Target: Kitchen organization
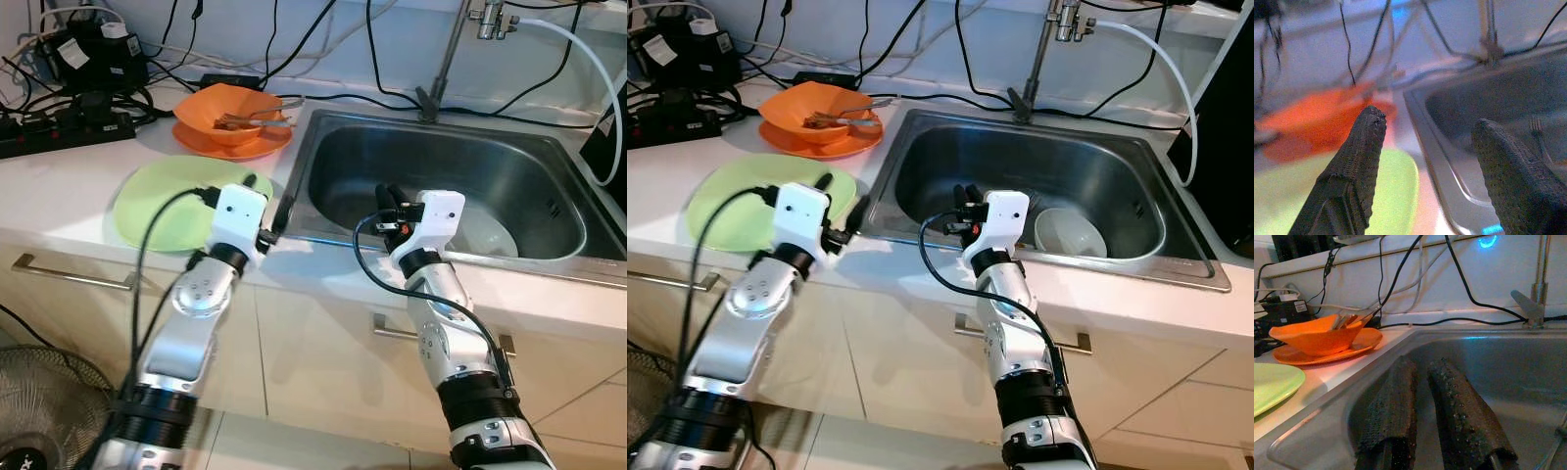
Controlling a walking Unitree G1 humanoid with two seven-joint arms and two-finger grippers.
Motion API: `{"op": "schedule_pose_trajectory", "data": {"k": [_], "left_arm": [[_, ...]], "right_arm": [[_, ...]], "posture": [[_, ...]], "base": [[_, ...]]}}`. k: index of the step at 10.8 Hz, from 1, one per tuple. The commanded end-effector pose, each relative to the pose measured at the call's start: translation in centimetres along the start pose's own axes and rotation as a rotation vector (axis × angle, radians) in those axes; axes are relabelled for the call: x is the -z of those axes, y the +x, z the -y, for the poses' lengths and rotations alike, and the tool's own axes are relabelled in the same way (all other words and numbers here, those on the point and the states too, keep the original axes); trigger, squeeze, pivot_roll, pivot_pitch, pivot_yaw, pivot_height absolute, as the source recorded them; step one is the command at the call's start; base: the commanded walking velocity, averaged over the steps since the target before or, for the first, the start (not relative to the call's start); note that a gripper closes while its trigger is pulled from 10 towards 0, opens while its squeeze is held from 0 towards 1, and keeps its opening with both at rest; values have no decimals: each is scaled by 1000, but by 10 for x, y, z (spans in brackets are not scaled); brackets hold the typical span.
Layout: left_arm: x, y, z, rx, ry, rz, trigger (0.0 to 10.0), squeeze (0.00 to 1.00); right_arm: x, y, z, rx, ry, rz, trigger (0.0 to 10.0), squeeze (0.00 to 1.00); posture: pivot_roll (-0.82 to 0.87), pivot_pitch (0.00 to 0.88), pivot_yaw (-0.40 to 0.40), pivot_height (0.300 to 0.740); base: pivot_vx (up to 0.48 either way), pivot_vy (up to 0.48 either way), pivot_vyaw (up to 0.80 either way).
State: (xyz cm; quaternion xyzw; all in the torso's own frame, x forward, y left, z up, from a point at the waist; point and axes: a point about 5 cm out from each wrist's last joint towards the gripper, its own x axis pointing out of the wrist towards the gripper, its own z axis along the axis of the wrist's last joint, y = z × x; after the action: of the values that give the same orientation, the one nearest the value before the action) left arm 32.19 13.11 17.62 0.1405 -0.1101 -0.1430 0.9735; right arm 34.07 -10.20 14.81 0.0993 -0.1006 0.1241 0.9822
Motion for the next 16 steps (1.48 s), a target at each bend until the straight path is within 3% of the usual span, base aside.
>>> {"op": "schedule_pose_trajectory", "data": {"k": [1, 2, 3, 6, 8, 9, 11, 16], "left_arm": [[-2, -5, -1, 15, 26, 16, 10000, 1000], [-4, -10, -4, 15, 67, -3, 10000, 1000], [-6, -14, -5, 75, 134, -41, 10000, 0], [-15, -28, -31, 219, 260, -109, 10000, 0], [-8, -43, -56, 236, 425, -205, 10000, 0], [-5, -48, -62, 252, 476, -244, 10000, 0], [-2, -52, -66, 265, 536, -295, 10000, 0], [7, -57, -68, 281, 577, -372, 10000, 0]], "right_arm": [[1, 0, 2, 14, 7, -15, 10000, 0], [1, 0, 1, 14, 9, -17, 10000, 0], [1, 1, 0, 12, 11, -18, 10000, 0], [4, 2, -1, 13, 23, -31, 10000, 0], [4, 2, -3, 7, 26, -34, 10000, 0], [5, 3, -3, 6, 27, -35, 10000, 0], [5, 3, -2, 7, 27, -37, 10000, 0], [5, 4, -2, 10, 33, -36, 10000, 0]], "posture": [[233, 6, -38, 740], [237, 8, -38, 740], [238, 7, -39, 740], [259, 18, -41, 740], [264, 27, -44, 740], [263, 30, -44, 740], [260, 34, -44, 740], [261, 27, -39, 740]], "base": [[0, 0, 0], [0, 0, 0], [0, 0, 0], [0, 0, 0], [0, 0, 0], [0, 0, 0], [0, 0, 0], [0, 0, 0]]}}
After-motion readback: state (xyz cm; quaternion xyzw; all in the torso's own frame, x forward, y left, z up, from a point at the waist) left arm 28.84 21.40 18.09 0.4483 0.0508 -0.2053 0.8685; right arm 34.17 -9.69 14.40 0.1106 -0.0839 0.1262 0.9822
